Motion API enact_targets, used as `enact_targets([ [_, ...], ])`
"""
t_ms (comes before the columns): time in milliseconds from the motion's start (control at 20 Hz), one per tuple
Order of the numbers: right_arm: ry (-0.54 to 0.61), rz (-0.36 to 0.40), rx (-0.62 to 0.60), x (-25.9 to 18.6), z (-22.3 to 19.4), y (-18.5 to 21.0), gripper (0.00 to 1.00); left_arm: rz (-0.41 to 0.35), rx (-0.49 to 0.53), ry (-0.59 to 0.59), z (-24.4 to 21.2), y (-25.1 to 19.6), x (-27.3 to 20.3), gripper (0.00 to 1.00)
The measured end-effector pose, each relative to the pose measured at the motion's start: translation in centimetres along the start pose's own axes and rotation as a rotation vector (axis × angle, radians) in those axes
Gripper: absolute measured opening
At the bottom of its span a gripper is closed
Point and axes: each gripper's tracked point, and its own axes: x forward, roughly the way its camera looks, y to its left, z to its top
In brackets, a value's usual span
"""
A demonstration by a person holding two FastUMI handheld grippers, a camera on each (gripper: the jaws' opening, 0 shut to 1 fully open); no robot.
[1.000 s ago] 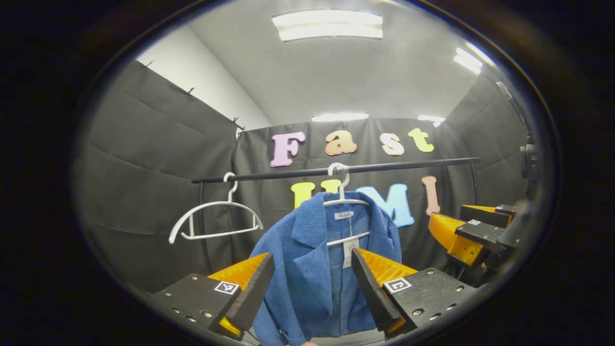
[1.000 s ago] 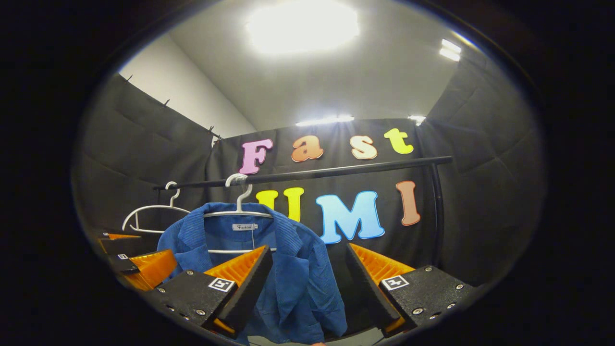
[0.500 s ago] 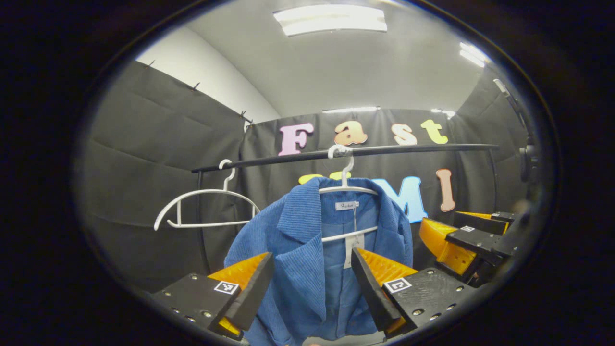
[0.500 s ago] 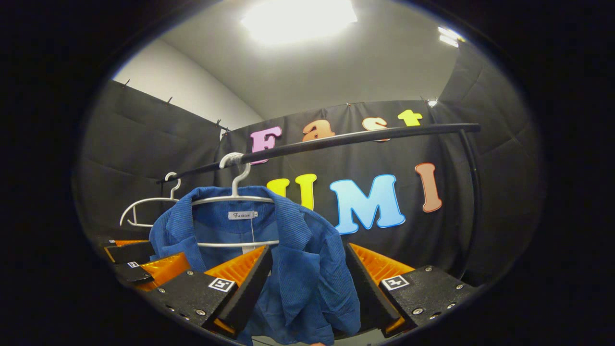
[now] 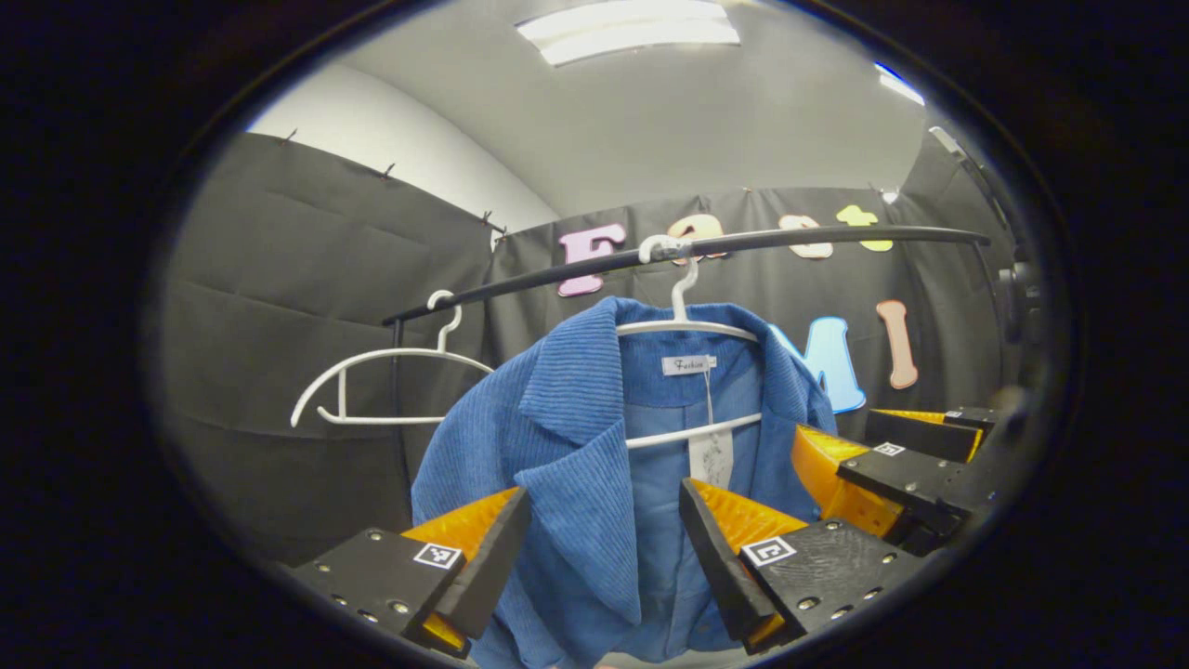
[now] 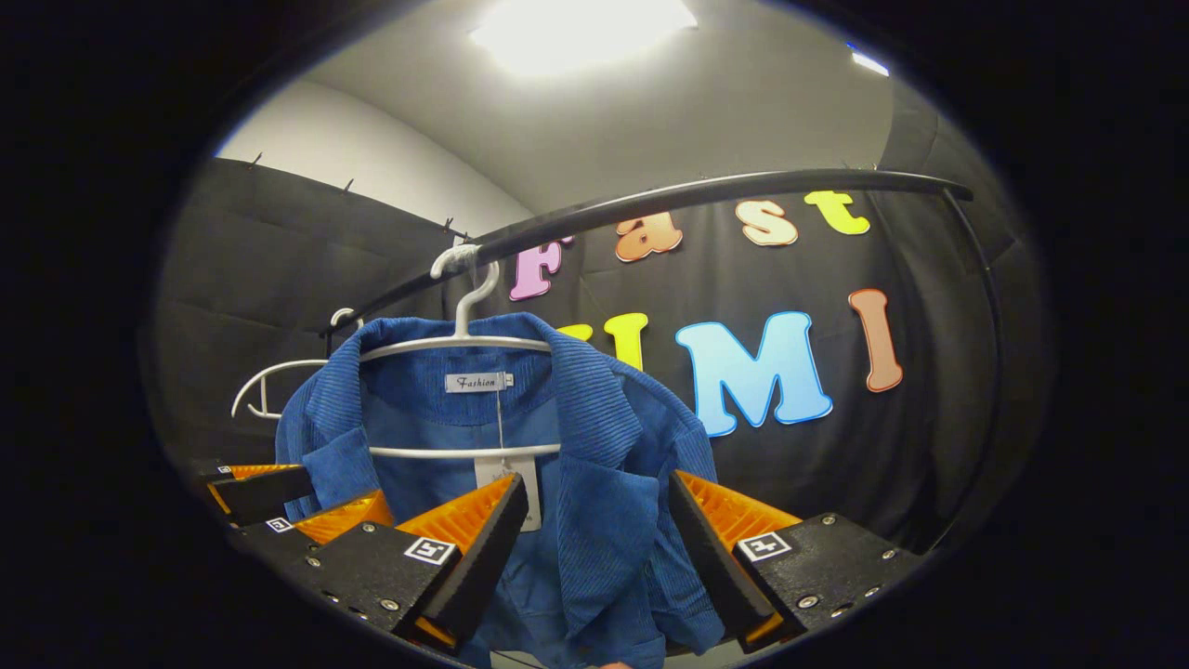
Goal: Grasp the clothes on the hanger with both hands and then place them into the laundry hamper below.
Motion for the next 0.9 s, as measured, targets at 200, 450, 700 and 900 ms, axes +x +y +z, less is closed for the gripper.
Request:
enact_targets([
  [200,0.032,0.019,0.008,1.7,-1.7,0.0,0.94,0.033,0.027,0.016,-1.5,-0.2,1.2,0.93],
  [450,0.082,0.068,0.026,3.6,-4.2,0.3,0.94,0.055,0.027,0.047,-3.5,0.1,3.0,0.93],
  [700,0.143,0.054,0.016,5.2,-6.9,-0.4,0.94,0.090,0.051,0.051,-4.0,1.1,4.0,0.99],
  [900,0.183,0.064,0.031,5.8,-8.3,-0.1,0.90,0.110,0.083,0.058,-4.5,1.7,4.4,0.80],
])
